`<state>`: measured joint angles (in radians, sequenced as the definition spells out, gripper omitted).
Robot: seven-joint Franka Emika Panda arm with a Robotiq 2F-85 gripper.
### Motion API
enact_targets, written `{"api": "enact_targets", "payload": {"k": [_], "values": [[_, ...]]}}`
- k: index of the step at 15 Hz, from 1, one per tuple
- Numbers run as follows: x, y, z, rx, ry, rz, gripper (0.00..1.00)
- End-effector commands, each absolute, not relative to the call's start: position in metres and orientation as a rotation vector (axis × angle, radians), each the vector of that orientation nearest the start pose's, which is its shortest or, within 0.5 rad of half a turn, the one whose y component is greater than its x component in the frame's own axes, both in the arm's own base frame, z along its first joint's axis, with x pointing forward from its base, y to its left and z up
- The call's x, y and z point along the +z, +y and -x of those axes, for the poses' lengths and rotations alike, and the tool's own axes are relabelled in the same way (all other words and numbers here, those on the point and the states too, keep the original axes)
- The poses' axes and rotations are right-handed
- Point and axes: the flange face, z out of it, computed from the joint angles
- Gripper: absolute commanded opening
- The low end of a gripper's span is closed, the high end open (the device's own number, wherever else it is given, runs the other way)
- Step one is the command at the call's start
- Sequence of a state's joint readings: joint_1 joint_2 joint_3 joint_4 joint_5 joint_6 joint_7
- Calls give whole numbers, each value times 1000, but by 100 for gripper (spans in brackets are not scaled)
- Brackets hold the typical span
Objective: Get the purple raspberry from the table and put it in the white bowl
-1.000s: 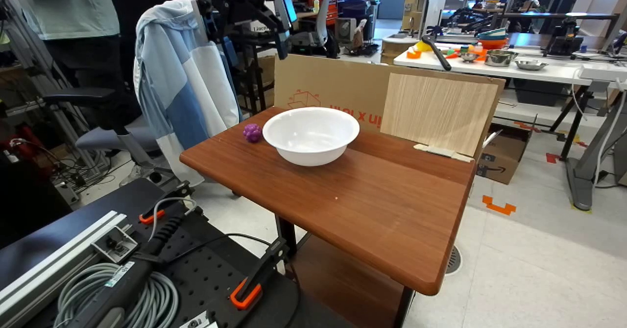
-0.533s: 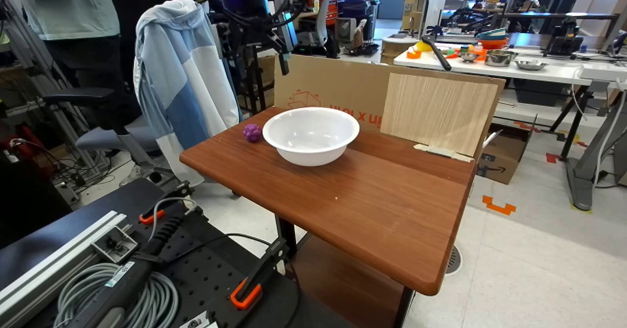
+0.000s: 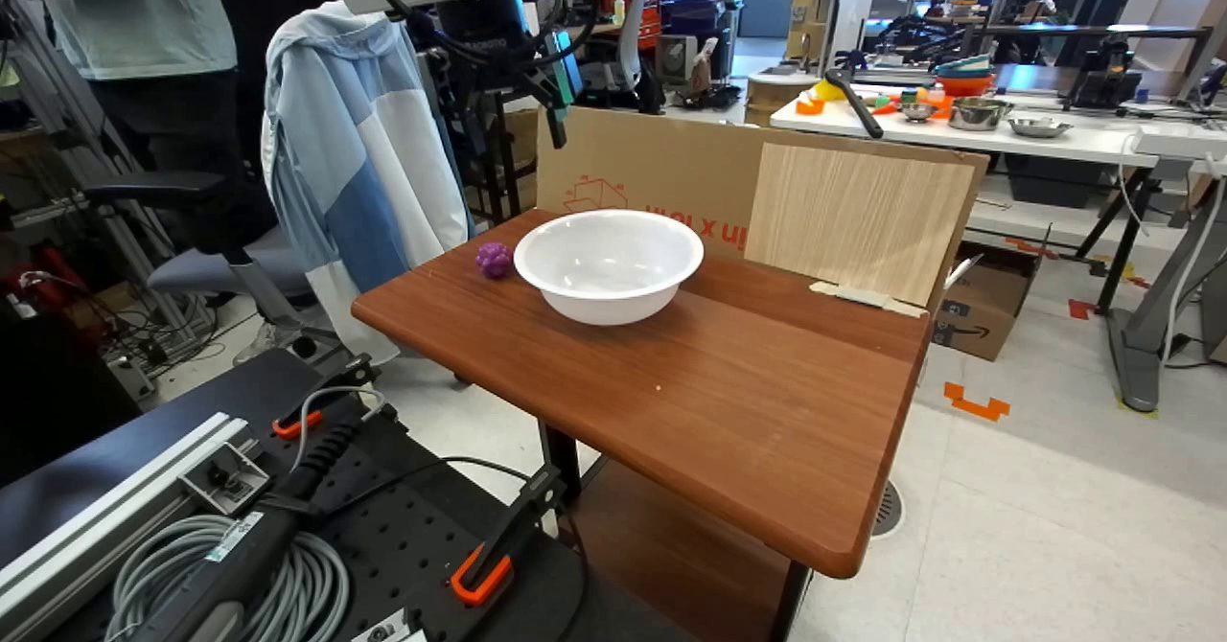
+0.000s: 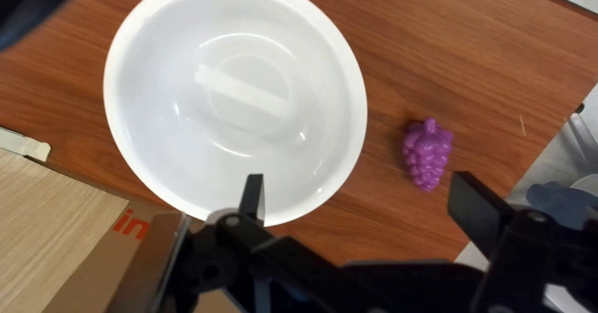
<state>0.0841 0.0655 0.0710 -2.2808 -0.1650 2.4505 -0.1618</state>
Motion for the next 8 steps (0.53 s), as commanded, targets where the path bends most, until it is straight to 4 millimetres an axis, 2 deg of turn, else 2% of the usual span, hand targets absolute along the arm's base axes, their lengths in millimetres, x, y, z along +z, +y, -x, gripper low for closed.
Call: {"api": "enact_targets", "payload": {"k": [1,5,8], "values": [[325,124,-525,-190,-861,3095,100],[309,175,-525,-154,-1032,3025,100],[292,197,-538,-123,-1084,2987,100]]}}
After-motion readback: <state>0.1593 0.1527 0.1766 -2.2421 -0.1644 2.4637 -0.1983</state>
